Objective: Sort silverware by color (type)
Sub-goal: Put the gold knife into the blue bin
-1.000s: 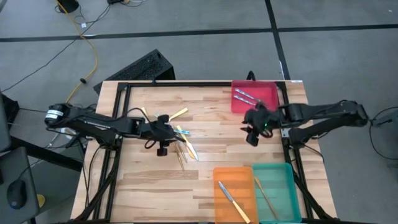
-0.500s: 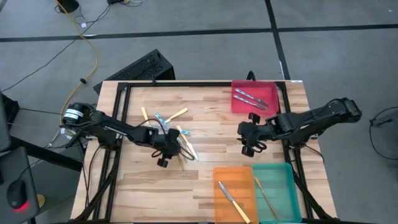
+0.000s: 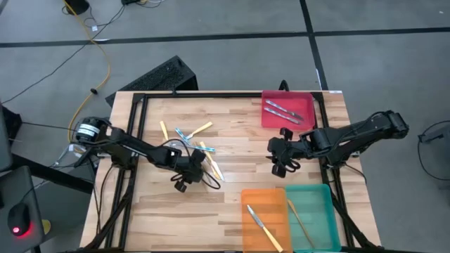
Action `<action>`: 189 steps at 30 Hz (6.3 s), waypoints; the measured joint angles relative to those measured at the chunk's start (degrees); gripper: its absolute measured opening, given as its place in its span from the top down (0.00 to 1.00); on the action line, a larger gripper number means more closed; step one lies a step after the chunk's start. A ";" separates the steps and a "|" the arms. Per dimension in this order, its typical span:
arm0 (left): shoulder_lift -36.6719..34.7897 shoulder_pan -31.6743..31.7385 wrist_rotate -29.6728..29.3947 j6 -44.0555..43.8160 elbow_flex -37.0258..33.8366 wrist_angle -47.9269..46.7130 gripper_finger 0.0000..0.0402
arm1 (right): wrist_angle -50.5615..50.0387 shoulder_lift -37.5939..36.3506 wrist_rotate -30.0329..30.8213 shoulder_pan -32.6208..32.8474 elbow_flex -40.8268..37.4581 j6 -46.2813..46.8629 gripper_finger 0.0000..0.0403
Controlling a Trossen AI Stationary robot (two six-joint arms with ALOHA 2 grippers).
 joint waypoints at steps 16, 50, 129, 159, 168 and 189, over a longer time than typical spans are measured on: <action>5.72 0.31 3.53 -3.52 0.34 4.39 0.97 | 0.51 -0.01 -0.01 -0.02 0.01 0.04 0.59; -19.41 0.11 -0.07 -15.63 -0.16 20.55 0.99 | 13.71 -0.01 17.38 11.00 0.02 0.15 0.59; -15.82 2.60 8.19 -18.05 -0.02 65.37 0.98 | 84.41 26.37 -1.93 2.05 4.09 -25.51 0.59; -15.86 2.62 8.92 -18.49 -0.02 64.01 0.98 | 77.51 28.01 -1.38 2.23 8.72 -30.05 0.59; -15.86 2.62 8.96 -18.49 -0.02 64.15 0.98 | 73.35 24.33 1.22 2.23 8.69 -30.59 0.66; -15.86 2.67 8.47 -20.66 -0.02 63.80 0.95 | 72.16 24.49 3.74 2.33 8.74 -29.01 0.96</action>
